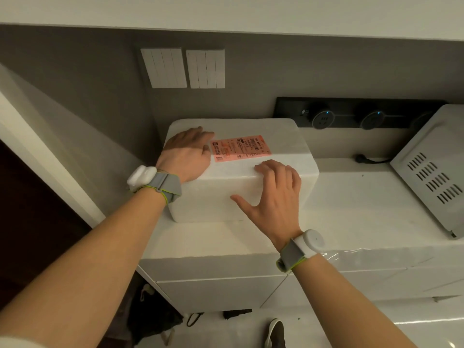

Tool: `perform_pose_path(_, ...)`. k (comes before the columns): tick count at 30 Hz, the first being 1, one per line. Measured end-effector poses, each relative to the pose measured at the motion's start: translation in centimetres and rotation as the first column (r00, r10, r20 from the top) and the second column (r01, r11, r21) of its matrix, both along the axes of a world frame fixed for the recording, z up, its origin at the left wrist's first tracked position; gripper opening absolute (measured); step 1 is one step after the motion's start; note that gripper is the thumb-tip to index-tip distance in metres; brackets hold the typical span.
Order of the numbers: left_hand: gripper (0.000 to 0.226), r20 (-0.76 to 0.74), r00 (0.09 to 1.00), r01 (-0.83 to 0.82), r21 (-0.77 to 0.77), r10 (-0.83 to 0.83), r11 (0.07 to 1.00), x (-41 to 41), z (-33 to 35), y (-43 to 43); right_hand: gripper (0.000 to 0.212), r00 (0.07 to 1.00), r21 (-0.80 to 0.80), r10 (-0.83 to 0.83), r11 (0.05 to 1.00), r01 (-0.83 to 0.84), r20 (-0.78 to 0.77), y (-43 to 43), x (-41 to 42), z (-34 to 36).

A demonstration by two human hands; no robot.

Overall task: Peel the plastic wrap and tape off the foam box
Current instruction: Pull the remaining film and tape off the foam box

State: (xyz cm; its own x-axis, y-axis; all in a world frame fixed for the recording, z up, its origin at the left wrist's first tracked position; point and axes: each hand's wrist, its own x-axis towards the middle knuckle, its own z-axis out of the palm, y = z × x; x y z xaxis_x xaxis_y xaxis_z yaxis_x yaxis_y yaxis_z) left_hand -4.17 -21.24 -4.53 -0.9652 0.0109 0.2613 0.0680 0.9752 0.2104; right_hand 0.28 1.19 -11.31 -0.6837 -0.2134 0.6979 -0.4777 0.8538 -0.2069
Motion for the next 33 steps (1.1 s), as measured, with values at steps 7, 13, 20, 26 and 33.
perform_pose_path(7, 0.048, -0.003, 1.000, -0.008, 0.002, 0.008, 1.000, 0.0, 0.0, 0.0, 0.064, 0.999, 0.086, 0.040, 0.996, -0.037, -0.035, 0.9, -1.4, 0.8)
perform_pose_path(13, 0.048, -0.009, 1.000, -0.010, -0.004, 0.010, 1.000, 0.1, 0.0, 0.0, 0.047, 0.995, 0.108, 0.080, 0.991, -0.074, -0.055, 1.4, -1.2, 0.8)
perform_pose_path(20, 0.048, 0.001, 1.000, -0.015, 0.004, 0.015, 1.000, 0.1, 0.0, 0.1, 0.046, 0.996, 0.036, 0.044, 0.999, -0.041, -0.075, 0.5, -0.5, 0.2)
perform_pose_path(26, 0.048, 0.008, 1.000, -0.011, 0.003, 0.011, 1.000, 0.2, 0.1, 0.0, 0.059, 0.999, 0.063, -0.014, 0.998, 0.017, -0.047, 0.1, -0.7, 0.4)
perform_pose_path(33, 0.048, 0.006, 1.000, -0.022, 0.010, 0.021, 1.000, 0.2, 0.3, 0.1, 0.048, 0.999, 0.093, 0.018, 0.996, -0.013, -0.051, 0.6, -0.7, 0.6)
